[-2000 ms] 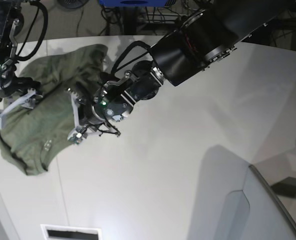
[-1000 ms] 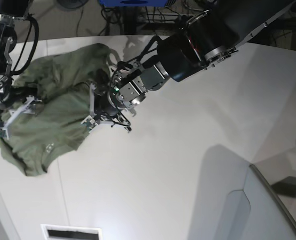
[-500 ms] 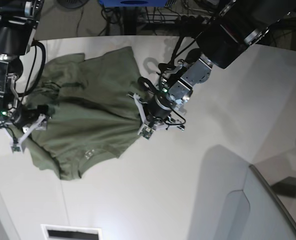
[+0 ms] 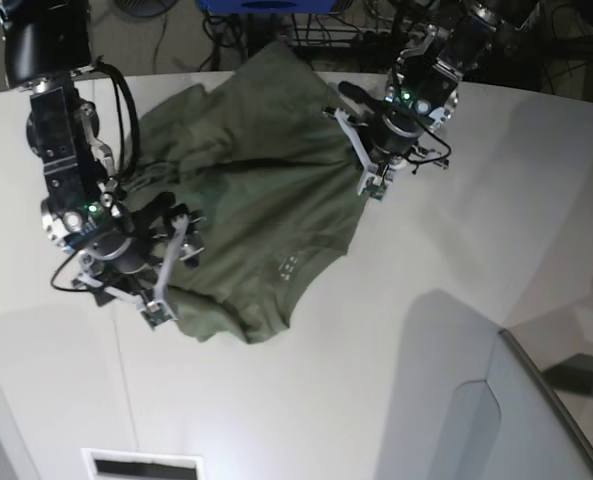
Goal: Layout the t-shirt on the table in an organized manner, then fold the t-shirt properly
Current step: 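Pull the shirt apart with both grippers to spread it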
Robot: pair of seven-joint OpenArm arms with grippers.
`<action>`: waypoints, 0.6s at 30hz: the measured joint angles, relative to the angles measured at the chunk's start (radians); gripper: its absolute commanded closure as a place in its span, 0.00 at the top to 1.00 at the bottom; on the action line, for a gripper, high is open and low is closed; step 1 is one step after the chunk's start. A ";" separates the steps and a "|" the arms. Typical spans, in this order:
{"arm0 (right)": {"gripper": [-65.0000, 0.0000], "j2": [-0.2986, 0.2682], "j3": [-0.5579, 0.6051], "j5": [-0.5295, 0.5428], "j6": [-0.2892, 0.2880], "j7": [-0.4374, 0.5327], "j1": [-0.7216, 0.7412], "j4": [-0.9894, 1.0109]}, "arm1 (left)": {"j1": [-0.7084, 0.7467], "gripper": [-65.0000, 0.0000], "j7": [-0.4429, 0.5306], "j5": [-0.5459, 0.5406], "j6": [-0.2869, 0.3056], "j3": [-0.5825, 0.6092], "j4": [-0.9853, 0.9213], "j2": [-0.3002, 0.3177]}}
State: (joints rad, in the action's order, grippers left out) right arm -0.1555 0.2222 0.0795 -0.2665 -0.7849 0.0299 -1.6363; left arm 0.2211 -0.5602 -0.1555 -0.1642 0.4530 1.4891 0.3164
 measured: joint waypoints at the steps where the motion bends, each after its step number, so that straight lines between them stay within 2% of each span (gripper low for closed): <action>1: 0.75 0.002 0.027 0.002 -0.005 -0.002 0.009 0.002 | 0.022 0.00 -0.042 0.018 0.000 -0.021 0.029 -0.009; 6: 0.75 -0.007 0.112 -0.002 -0.003 0.003 0.073 0.001 | 0.109 0.00 -0.103 0.024 0.011 -0.147 0.158 -0.034; 11: 0.75 -0.003 0.118 -0.001 -0.003 0.002 0.067 0.000 | 0.092 0.00 -0.078 0.035 0.006 -0.268 0.238 -0.073; 13: 0.75 -0.005 0.117 -0.002 -0.003 0.004 0.055 0.000 | 0.097 0.00 -0.085 0.031 0.007 -0.314 0.238 -0.106; 14: 0.75 -0.006 0.116 -0.002 -0.002 0.003 0.047 0.000 | 0.100 0.03 -0.089 0.027 0.006 -0.340 0.237 -0.129; 17: 0.75 -0.004 0.116 -0.002 -0.003 0.002 0.026 0.000 | 0.093 0.33 -0.094 0.027 0.008 -0.422 0.228 -0.204; 18: 0.75 -0.004 0.116 -0.002 -0.003 0.003 0.022 0.000 | 0.089 0.40 -0.087 0.023 0.006 -0.440 0.229 -0.222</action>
State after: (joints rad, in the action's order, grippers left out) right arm -0.1596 0.3378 0.0780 -0.2695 -0.7822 0.0517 -1.6360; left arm 0.3096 -0.6476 -0.1326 -0.1577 0.0132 1.7176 0.0948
